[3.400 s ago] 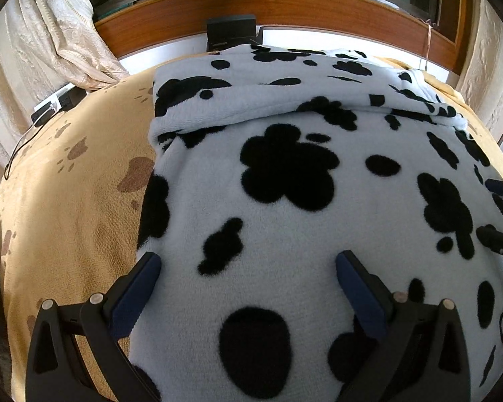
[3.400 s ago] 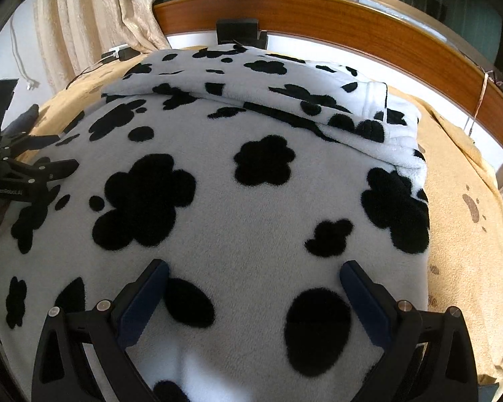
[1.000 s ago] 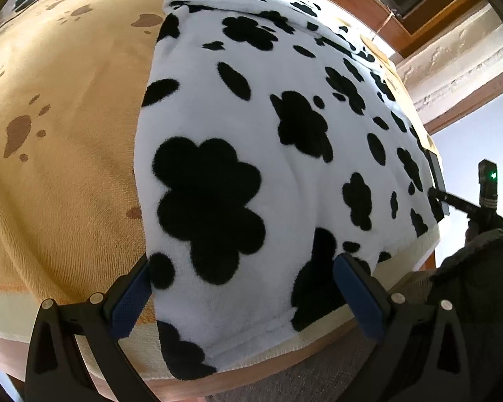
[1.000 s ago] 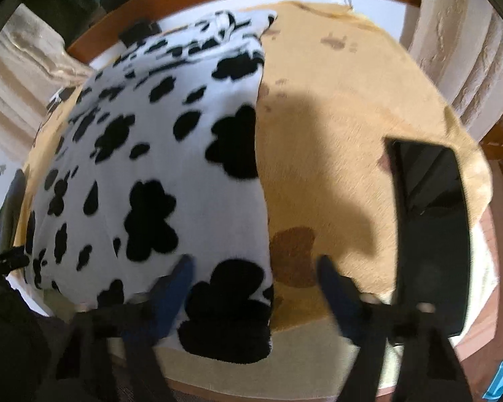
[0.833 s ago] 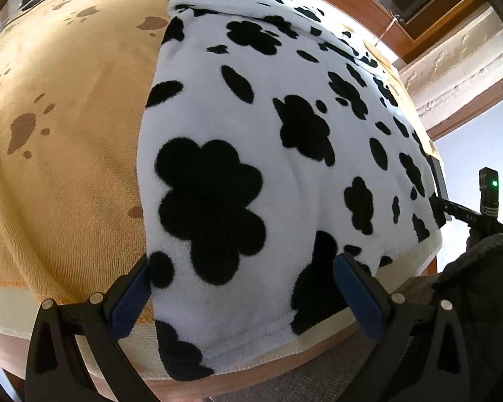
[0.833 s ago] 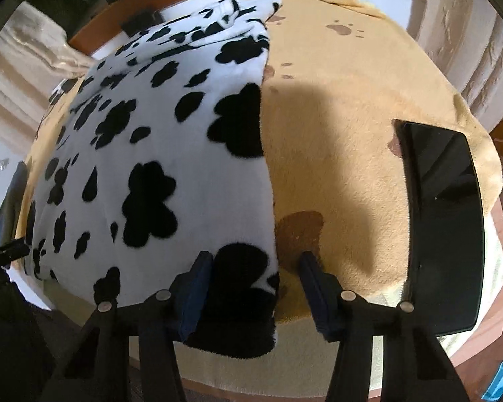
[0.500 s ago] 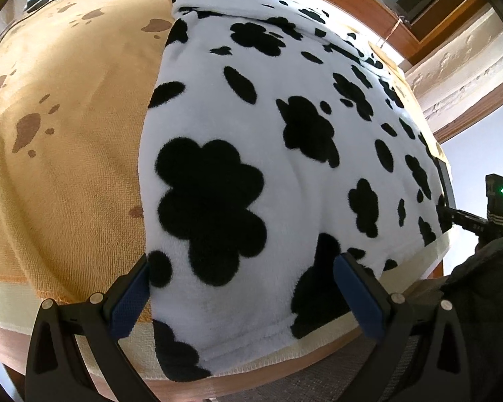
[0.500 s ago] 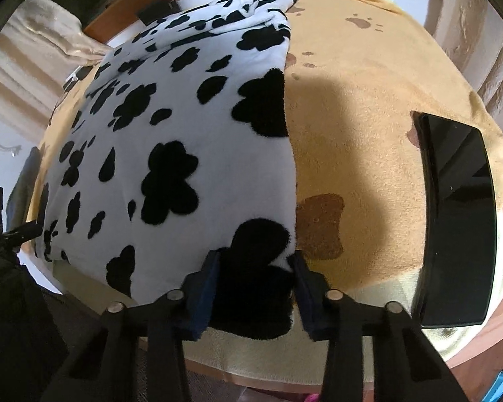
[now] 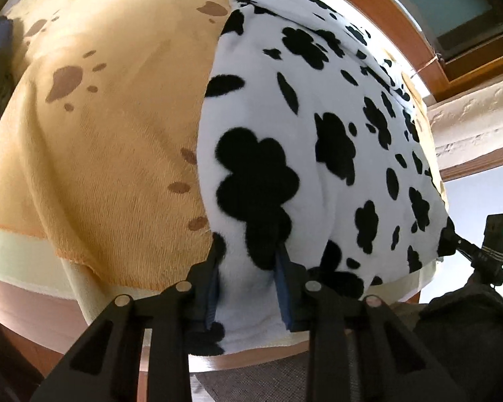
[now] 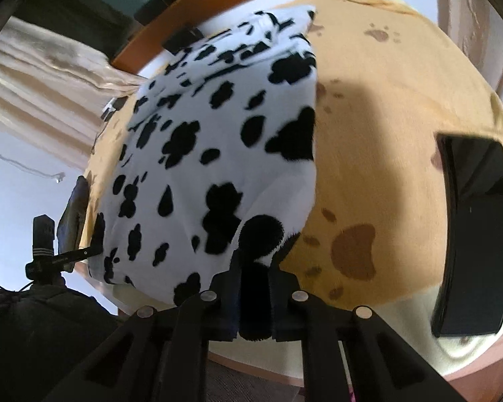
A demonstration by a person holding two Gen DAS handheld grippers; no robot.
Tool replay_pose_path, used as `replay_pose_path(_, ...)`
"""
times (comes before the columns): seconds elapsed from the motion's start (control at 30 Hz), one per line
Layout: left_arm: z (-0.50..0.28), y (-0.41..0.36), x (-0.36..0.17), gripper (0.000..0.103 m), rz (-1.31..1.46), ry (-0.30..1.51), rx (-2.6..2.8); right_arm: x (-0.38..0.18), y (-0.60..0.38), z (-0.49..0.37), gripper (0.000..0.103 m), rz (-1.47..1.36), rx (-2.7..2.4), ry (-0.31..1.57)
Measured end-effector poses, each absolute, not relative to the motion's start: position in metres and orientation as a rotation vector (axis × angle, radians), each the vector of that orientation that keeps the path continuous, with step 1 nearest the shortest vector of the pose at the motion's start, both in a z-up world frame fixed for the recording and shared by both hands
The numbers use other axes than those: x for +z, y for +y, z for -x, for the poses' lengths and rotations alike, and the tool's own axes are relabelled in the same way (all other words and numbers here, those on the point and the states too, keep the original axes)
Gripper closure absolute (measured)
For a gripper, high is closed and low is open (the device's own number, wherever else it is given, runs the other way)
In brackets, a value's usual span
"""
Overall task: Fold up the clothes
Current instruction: 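Grasp the fleece edge with the left gripper while the right gripper grasps it too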
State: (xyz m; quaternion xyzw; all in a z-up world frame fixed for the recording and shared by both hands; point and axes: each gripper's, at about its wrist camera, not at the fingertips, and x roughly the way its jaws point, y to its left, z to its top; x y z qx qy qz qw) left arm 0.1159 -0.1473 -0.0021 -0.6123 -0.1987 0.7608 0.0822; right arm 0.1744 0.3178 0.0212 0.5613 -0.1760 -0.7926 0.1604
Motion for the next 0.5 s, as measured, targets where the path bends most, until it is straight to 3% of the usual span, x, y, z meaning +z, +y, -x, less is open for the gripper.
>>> replay_pose_path(0.37,-0.115,-0.149,-0.008,0.071,1.838,-0.618,2.232,-0.008,0.319,-0.172,0.087,-1.658,-2.196,-0.466)
replay_pose_path(0.5,-0.115,-0.149,-0.008,0.071,1.852,-0.628,2.233,-0.018,0.32,-0.174,0.076,-1.678,-2.175,-0.474)
